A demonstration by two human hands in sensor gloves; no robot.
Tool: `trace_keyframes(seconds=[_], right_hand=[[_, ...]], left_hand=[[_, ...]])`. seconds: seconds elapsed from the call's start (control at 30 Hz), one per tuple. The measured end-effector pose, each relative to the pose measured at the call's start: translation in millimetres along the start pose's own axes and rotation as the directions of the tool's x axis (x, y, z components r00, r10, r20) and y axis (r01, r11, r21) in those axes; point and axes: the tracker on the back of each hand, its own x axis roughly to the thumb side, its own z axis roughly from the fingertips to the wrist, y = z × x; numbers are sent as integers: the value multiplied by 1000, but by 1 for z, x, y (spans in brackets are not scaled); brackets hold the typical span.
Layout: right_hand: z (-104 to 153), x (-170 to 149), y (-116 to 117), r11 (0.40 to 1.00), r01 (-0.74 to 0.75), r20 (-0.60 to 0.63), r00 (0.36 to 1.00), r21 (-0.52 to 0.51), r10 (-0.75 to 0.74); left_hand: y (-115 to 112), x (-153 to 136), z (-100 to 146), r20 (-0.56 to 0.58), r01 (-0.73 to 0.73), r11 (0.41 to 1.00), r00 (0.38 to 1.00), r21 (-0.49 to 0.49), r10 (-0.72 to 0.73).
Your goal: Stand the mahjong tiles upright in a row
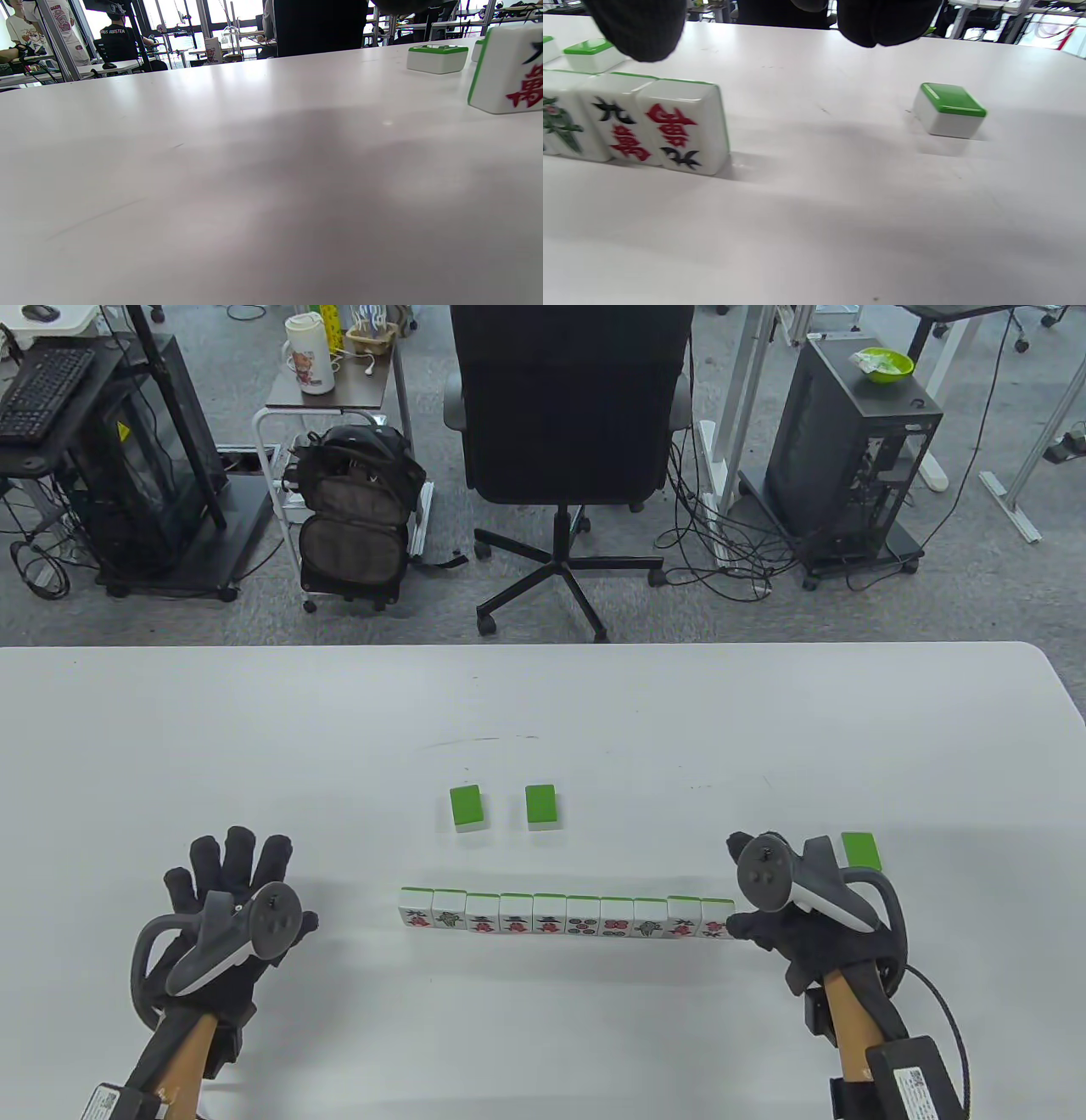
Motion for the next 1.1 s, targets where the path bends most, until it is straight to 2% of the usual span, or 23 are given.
trace_keyframes(seconds=[0.07,0.27,0.43,0.67,0.87,1.1], right_hand=[[-5,-11,5,1000,-16,-59,998,-11,15],[-33,-40,34,998,-56,-250,966,41,65],[-51,-59,54,997,-22,-350,936,70,45],[-61,-71,63,994,81,-403,914,72,-45],[-64,-71,61,997,14,-402,915,70,15],[-62,-69,58,997,-38,-407,913,-65,8]], left_hand=[[0,0,0,1,4,1000,1000,0,-4],[-1,1,0,1,8,1000,1000,-7,-8],[-2,2,0,-3,7,1000,1000,-15,-7],[-4,4,-1,-2,23,999,1000,-31,-23],[-3,7,-1,6,28,999,1000,-27,-28],[-3,6,-1,3,30,999,1000,-30,-30]])
